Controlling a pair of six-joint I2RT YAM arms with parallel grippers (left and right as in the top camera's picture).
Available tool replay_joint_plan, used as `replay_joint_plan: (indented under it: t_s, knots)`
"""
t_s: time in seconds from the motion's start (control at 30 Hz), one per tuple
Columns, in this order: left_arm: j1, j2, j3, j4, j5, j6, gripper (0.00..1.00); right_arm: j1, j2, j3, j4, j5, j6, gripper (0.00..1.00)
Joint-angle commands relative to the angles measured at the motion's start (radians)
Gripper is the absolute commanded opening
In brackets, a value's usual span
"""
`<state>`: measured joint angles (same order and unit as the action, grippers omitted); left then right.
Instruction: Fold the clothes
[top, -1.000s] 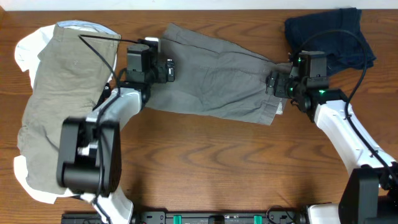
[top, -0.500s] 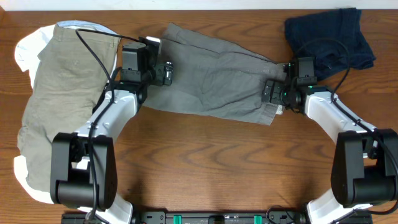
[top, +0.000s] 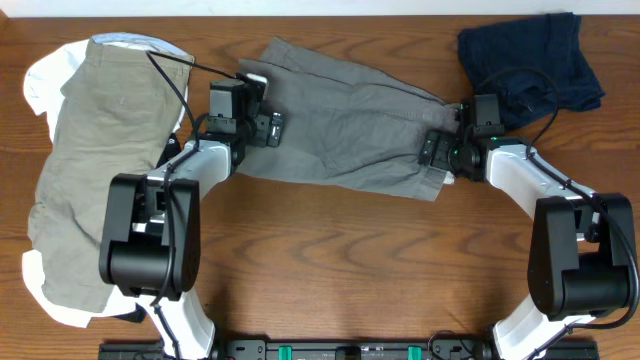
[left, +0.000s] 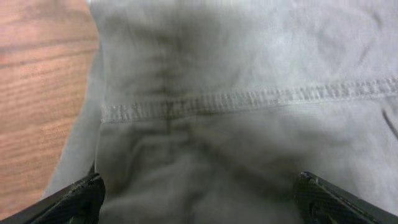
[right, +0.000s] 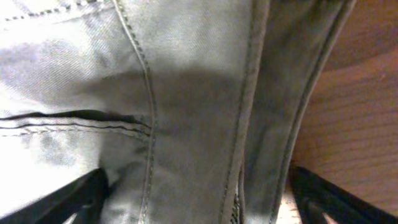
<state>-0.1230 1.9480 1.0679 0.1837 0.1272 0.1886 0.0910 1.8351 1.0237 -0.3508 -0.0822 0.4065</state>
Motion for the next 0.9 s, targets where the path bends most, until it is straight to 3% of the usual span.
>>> replay_joint_plan:
  t_s: [0.0,0.07,0.23,0.37,0.7,0.87]
  knots:
    - [0.014,0.053,0.014,0.032,-0.007,0.016,0.99,-0.011,0.024,-0.002,-0.009,-0.052,0.031,0.82]
    - [0.021,0.077,0.014,0.05,-0.007,0.016,0.96,-0.011,0.024,-0.003,-0.008,-0.086,0.031,0.69]
    - [0.033,0.117,0.014,0.046,-0.007,0.004,0.72,-0.015,0.021,-0.003,-0.005,-0.095,0.031,0.24]
    - [0.033,0.111,0.014,0.035,-0.007,-0.039,0.61,-0.04,-0.013,-0.003,-0.032,-0.142,0.026,0.02]
    - [0.033,-0.034,0.014,-0.083,0.012,-0.097,0.53,-0.11,-0.333,-0.003,-0.274,-0.177,-0.056,0.01]
    - [0.032,-0.089,0.014,-0.147,0.143,-0.098,0.53,-0.137,-0.488,-0.003,-0.42,-0.172,-0.102,0.01]
